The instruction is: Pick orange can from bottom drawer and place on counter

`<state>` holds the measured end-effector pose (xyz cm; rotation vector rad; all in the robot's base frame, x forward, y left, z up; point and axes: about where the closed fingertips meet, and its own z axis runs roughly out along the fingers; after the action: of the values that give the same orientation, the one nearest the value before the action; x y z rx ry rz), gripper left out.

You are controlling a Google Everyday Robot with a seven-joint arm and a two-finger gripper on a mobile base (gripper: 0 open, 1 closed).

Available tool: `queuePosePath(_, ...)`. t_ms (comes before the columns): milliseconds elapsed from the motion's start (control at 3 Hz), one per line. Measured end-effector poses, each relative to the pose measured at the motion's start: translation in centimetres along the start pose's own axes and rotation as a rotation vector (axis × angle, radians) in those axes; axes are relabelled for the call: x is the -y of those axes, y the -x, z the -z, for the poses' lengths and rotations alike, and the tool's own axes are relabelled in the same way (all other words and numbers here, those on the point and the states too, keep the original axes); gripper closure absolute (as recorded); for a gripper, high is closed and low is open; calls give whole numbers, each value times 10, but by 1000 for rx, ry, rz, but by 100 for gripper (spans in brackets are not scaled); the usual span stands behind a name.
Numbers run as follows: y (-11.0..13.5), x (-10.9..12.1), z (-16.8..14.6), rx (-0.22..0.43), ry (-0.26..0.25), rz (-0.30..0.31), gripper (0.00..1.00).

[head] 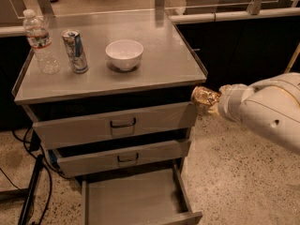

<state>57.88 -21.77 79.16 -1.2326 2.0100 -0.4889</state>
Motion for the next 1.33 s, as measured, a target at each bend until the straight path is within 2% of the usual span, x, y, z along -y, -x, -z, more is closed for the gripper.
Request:
queuePosePath(333, 16, 27, 23, 14, -66, 29, 100)
queuePosePath(667, 19, 33, 27, 17, -80, 37, 100)
queuePosePath(1000, 29, 34, 26, 31, -68, 26, 100)
queuePosePath(1333, 58, 46, 21, 73, -52, 20, 100)
